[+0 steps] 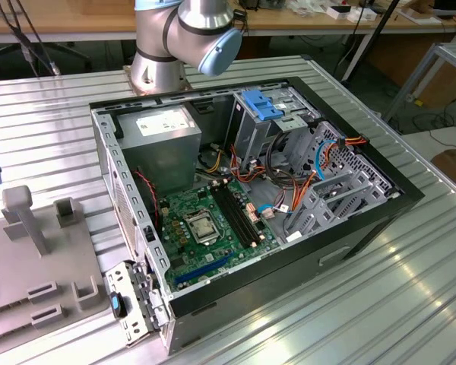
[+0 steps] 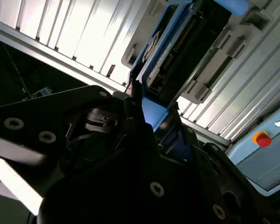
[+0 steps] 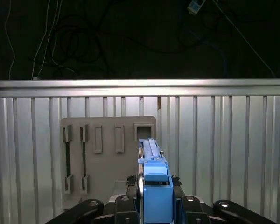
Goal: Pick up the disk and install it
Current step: 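Pick up the disk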
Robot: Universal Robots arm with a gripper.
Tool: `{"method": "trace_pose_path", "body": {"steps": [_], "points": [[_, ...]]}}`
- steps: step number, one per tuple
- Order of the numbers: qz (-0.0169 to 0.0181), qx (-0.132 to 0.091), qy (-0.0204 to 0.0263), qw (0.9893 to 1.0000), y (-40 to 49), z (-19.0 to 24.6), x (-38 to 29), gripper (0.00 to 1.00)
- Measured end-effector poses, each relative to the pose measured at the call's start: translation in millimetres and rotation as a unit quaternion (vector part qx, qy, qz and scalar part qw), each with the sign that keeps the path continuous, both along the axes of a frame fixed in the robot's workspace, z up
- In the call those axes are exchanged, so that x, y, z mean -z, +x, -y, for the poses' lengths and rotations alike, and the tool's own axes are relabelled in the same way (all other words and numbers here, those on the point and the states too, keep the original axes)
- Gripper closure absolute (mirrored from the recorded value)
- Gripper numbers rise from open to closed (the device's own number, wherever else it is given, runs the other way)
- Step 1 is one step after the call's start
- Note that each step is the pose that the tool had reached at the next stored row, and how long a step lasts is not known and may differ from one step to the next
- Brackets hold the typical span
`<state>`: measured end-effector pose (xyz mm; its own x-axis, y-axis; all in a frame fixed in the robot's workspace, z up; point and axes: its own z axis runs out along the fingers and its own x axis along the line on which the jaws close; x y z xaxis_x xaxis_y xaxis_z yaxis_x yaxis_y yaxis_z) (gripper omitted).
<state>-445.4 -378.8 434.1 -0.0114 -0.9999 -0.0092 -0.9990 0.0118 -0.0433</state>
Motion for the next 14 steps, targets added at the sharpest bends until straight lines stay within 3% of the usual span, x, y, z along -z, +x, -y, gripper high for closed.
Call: {"method": "trace_pose_path", "body": {"steps": [1, 3, 7, 10, 11, 14], "points": [[-0.0035, 0.000, -0.0001, 1.0000, 0.1, 0.0, -0.3, 0.63], [-0.0066, 0.000, 0.0000, 1.0000, 0.1, 0.0, -1.3, 0.63], [-0.0071, 0.000, -0.0001, 1.0000, 0.3, 0.0, -8.2, 0.63], [-0.0070, 0.000, -0.0001, 1.0000, 0.3, 0.0, -20.6, 0.63], [-0.0069, 0.000, 0.0000, 1.0000, 0.3, 0.0, -29.0, 0.63], [-0.0069, 0.000, 0.0000, 1.0000, 0.3, 0.0, -46.2, 0.63]]}}
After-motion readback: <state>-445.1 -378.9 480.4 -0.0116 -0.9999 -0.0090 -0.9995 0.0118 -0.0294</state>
